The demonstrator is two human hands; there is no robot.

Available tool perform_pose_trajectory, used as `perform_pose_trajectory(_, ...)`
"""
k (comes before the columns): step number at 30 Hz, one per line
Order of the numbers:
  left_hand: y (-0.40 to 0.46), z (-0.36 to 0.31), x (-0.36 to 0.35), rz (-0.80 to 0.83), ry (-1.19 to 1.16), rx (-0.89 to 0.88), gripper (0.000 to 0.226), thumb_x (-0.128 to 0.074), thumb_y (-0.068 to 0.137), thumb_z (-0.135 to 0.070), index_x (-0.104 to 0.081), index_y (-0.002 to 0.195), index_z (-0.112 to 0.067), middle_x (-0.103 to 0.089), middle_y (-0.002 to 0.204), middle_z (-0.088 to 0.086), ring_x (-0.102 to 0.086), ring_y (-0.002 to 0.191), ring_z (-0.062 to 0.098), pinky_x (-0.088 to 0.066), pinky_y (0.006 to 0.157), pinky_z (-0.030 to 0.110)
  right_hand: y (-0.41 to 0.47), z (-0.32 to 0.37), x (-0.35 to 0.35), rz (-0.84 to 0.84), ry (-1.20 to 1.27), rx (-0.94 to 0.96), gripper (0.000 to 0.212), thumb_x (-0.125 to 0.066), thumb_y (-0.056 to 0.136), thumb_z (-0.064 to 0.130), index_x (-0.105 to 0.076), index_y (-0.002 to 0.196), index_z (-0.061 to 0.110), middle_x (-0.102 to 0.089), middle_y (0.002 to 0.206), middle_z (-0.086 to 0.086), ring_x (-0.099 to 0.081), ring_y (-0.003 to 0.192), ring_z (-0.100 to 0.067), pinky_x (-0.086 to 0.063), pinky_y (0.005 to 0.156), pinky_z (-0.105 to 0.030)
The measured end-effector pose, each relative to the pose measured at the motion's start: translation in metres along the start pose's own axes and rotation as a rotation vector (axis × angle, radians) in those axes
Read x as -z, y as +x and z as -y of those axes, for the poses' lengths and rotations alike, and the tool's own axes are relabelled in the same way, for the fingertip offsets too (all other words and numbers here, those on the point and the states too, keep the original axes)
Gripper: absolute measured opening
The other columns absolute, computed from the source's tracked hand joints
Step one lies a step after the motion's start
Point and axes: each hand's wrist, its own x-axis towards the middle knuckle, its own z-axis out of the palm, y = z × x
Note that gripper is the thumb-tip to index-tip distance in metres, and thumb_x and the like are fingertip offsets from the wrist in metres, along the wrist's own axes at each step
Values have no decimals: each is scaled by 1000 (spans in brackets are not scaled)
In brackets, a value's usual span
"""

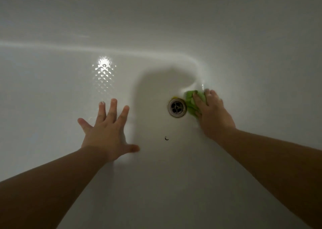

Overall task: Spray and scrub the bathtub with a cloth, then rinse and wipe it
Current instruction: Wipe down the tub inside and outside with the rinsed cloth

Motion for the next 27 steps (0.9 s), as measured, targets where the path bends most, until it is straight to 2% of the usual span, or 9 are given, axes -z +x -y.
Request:
perform_pose_trajectory(2, -4, -1, 2, 17, -11, 8, 138, -49, 61, -101, 29, 156, -38, 42, 162, 0, 35, 151, 32, -10, 113, 82, -47, 6, -17, 86, 22, 21, 65, -56, 105, 21, -27, 163, 22, -23, 165, -24, -16, 155, -44, -28, 122, -59)
perform_pose_trajectory(6, -12, -2, -1, 39, -13, 20, 136, -52, 64, -98, 25, 158, -36, 39, 164, 0, 32, 153, 31, -15, 113, 81, -70, -4, -10, 363, -72, 201, 67, -44, 109, 26, -10, 166, 25, -14, 170, -19, -11, 158, -38, -27, 124, -52)
perform_pose_trajectory(9, -16, -2, -5, 39, 7, 15, 136, -50, 64, -99, 25, 158, -36, 39, 164, 1, 31, 153, 31, -15, 113, 80, -23, -24, 6, 366, -323, 375, 73, -41, 107, 18, 3, 166, 26, -6, 171, -18, -11, 157, -39, -31, 122, -49)
perform_pose_trajectory(12, -18, -2, -7, 34, 4, 15, 135, -49, 64, -99, 24, 158, -35, 37, 165, 1, 30, 154, 31, -13, 113, 80, 8, -23, 13, 358, -427, 303, 76, -40, 109, 27, 13, 164, 25, 5, 171, -20, 0, 158, -41, -21, 125, -51)
perform_pose_trajectory(14, -20, -2, -9, 30, -1, 14, 132, -47, 67, -99, 23, 158, -35, 36, 165, 1, 29, 154, 31, -13, 114, 80, -1, -20, 9, 332, -346, 218, 75, -39, 110, 30, 14, 163, 27, 9, 171, -19, 5, 158, -40, -15, 126, -52)
perform_pose_trajectory(17, -32, -1, -13, 67, 12, 4, 128, -46, 71, -96, 24, 158, -34, 37, 165, 1, 30, 154, 30, -14, 114, 80, -46, -17, 3, 387, -181, 183, 77, -44, 109, 29, 9, 165, 28, 7, 171, -19, 5, 158, -40, -15, 126, -54)
perform_pose_trajectory(22, -62, 10, -16, 167, 37, -45, 120, -46, 77, -92, 22, 159, -37, 36, 165, -2, 28, 155, 27, -19, 114, 77, -113, 35, 11, 764, -90, 11, 92, -48, 103, 27, 23, 161, 25, 21, 169, -20, 15, 157, -40, -6, 127, -54)
perform_pose_trajectory(24, -68, 18, -15, 189, 58, -66, 120, -44, 76, -93, 23, 159, -37, 37, 165, -4, 27, 155, 26, -20, 115, 75, -123, 62, 12, 880, 24, 30, 90, -46, 106, 33, 24, 161, 25, 23, 169, -18, 15, 157, -38, -5, 129, -51)
perform_pose_trajectory(27, -68, 27, -14, 210, 72, -94, 126, -44, 72, -97, 23, 159, -35, 38, 164, -7, 28, 155, 23, -21, 114, 75, -128, 94, 5, 837, 177, 157, 81, -44, 109, 33, 18, 162, 30, 26, 169, -9, 18, 158, -31, -2, 129, -49)
